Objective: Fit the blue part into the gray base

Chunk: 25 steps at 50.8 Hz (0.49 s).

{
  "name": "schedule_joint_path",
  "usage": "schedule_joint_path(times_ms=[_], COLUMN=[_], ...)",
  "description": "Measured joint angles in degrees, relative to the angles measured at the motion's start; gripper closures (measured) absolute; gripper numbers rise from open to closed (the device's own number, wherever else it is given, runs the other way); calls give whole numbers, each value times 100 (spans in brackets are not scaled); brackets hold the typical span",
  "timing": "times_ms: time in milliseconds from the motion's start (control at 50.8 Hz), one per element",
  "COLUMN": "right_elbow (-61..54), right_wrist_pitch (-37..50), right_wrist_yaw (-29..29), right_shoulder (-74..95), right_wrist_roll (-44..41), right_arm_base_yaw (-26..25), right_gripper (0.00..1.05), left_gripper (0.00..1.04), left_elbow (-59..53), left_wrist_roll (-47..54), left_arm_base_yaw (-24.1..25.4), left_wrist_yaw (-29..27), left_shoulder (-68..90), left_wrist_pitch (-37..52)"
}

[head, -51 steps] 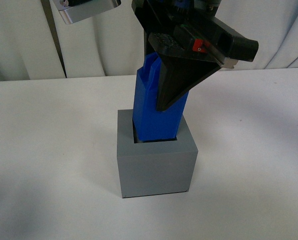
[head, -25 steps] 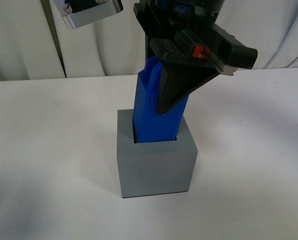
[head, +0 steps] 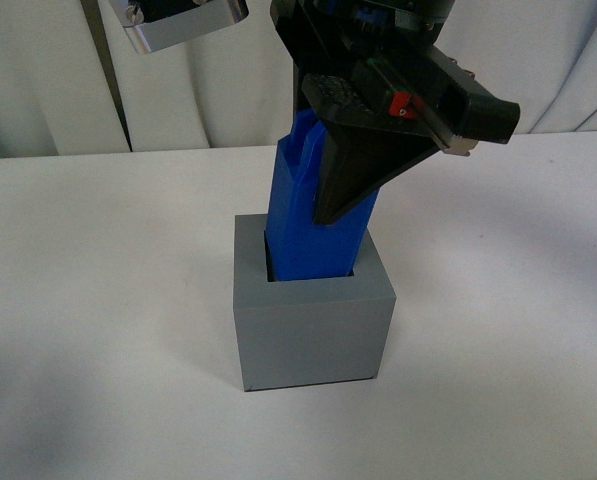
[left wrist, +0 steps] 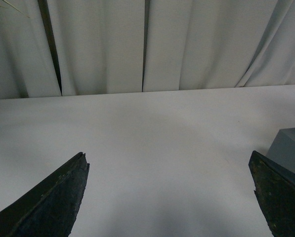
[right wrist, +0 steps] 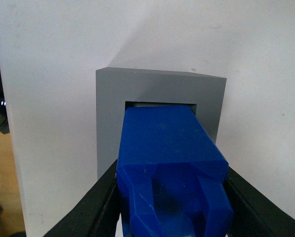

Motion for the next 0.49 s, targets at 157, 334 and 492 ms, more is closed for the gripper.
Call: schedule_joint_path(times_ms=[157, 334, 492], right_elbow=[-96, 46, 372], right_wrist_pitch=[2, -81, -223], right_wrist_yaw=[13, -225, -522], right_shoulder=[55, 57, 22], right_wrist_roll=[24, 94, 127], right_arm_base_yaw=[24, -4, -195], right_gripper=[32, 7, 7], left_gripper=[6, 6, 6], left_elbow=[0, 0, 0], left_wrist_roll=[0, 0, 0], left_arm_base_yaw=[0, 0, 0], left_wrist_yaw=[0, 0, 0], left_shoulder=[0, 0, 0], left_wrist_pitch=[0, 0, 0])
